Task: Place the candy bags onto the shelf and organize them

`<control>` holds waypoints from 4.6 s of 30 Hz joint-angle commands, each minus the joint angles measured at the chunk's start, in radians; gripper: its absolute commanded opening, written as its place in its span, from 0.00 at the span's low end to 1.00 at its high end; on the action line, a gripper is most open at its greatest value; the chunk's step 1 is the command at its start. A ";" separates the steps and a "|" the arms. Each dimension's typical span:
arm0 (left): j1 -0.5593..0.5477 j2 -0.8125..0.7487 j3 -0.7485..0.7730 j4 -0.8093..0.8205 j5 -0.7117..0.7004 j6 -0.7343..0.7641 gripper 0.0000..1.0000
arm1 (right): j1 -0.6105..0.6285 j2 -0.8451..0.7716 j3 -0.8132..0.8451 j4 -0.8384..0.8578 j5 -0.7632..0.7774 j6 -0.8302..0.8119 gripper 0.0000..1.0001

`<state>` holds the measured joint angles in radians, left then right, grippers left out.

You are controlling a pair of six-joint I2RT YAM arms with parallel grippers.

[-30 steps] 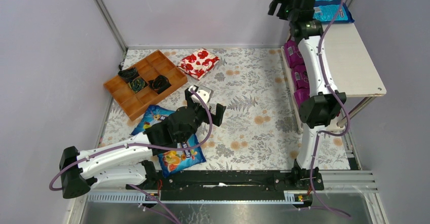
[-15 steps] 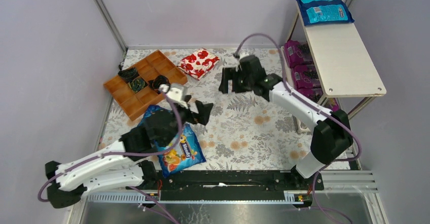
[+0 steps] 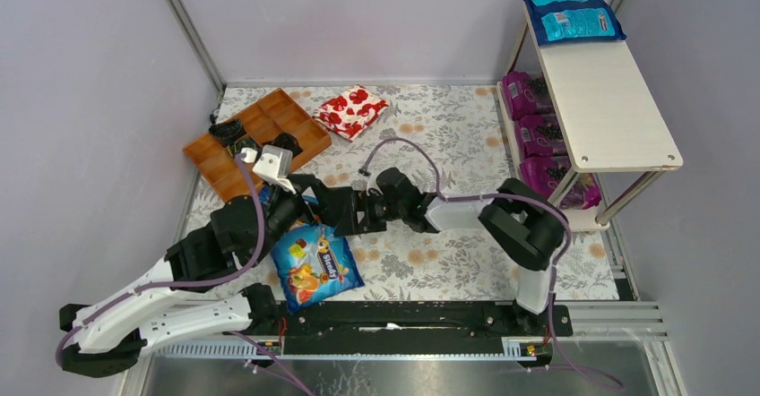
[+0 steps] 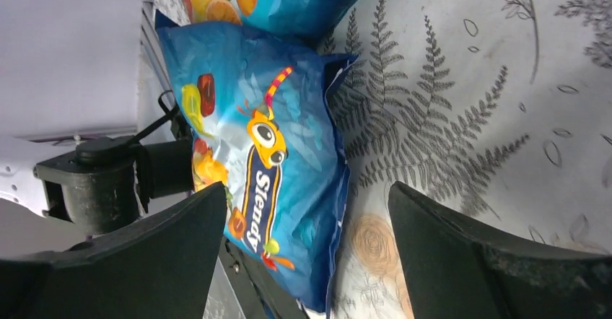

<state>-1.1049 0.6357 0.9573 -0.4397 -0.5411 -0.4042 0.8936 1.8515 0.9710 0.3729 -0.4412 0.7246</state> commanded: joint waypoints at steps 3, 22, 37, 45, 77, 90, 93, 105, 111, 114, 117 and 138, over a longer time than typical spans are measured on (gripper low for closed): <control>0.003 0.065 0.089 0.002 0.058 0.022 0.99 | 0.000 0.145 -0.023 0.271 -0.082 0.108 0.87; 0.004 0.313 0.158 0.366 0.109 0.246 0.99 | 0.039 0.397 -0.072 0.645 -0.192 0.265 0.64; 0.017 0.158 -0.075 0.548 -0.185 0.363 0.99 | -0.014 0.303 -0.114 0.697 -0.207 0.282 0.09; 0.023 0.202 -0.057 0.511 -0.140 0.326 0.99 | -0.156 0.108 -0.239 0.647 -0.170 0.276 0.00; 0.054 0.441 0.050 0.230 0.140 -0.060 0.97 | -0.193 -0.694 -0.127 -0.497 0.367 -0.134 0.00; 0.375 0.551 -0.393 0.433 0.808 -0.445 0.75 | -0.193 -0.582 -0.154 -0.393 0.326 -0.107 0.02; 0.376 0.587 -0.438 0.479 0.823 -0.482 0.73 | -0.193 -0.562 -0.178 -0.336 0.321 -0.080 0.04; 0.430 0.738 -0.645 0.815 0.963 -0.701 0.36 | -0.226 -0.426 -0.326 -0.077 0.190 0.074 0.40; 0.511 0.676 -0.707 0.746 0.946 -0.684 0.31 | -0.261 -0.370 -0.356 -0.074 0.169 0.066 0.76; 0.550 0.642 -0.727 0.714 0.944 -0.669 0.30 | -0.291 -0.352 -0.385 -0.065 0.127 0.071 0.86; 0.560 0.634 -0.733 0.714 0.952 -0.664 0.29 | -0.312 -0.347 -0.428 0.001 0.060 0.093 0.90; 0.560 0.641 -0.721 0.735 0.975 -0.635 0.30 | -0.203 -0.185 -0.385 0.303 0.017 0.223 0.68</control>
<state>-0.5457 1.2766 0.2394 0.3443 0.4717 -1.0794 0.6682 1.7451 0.5911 0.6724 -0.4271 0.9707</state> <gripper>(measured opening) 0.296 0.646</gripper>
